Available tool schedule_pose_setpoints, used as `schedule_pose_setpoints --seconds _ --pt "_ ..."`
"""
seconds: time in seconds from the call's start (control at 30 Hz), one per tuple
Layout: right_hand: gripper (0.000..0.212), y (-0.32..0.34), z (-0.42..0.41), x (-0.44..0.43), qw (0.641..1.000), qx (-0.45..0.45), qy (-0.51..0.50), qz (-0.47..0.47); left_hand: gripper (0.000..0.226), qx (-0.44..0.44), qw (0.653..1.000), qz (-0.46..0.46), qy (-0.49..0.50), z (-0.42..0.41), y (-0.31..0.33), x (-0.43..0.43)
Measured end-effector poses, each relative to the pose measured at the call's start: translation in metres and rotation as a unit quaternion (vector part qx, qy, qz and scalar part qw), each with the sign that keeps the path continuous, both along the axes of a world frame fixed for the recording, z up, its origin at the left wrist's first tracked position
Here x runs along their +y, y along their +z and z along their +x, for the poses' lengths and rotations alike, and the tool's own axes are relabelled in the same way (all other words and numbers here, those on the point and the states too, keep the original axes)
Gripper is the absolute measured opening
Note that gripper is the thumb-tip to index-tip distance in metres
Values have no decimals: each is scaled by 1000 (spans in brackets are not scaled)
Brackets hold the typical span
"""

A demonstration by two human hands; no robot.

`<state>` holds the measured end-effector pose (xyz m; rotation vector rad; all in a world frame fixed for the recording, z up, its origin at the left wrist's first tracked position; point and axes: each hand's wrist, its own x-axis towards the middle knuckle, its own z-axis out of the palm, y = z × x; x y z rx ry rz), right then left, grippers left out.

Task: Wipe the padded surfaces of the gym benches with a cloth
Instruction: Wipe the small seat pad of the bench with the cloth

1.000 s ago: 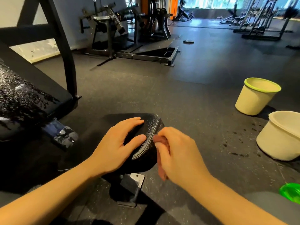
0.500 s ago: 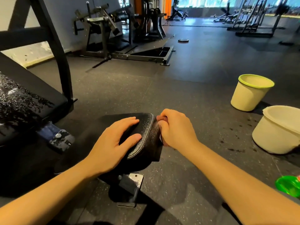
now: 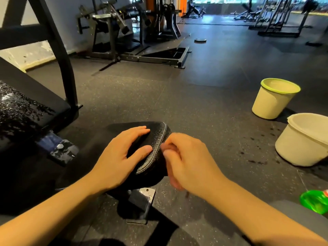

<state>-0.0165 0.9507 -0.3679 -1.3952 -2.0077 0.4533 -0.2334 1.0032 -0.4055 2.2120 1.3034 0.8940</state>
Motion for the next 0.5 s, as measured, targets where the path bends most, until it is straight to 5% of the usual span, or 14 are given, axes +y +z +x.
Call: schedule_pose_setpoints --seconds 0.1,0.23,0.4,0.5 --pt "9 -1 3 0 1000 -10 18 22 60 -2 1000 -2 -3 0 1 0" --pt "8 -15 27 53 980 -42 -186 -52 61 4 1000 -4 -7 -1 0 0" --pt "9 -17 16 90 941 219 -240 -95 62 4 1000 -5 -10 -2 0 1" --pt "41 -8 2 82 939 282 -174 -95 62 2 1000 -9 -11 -3 0 2"
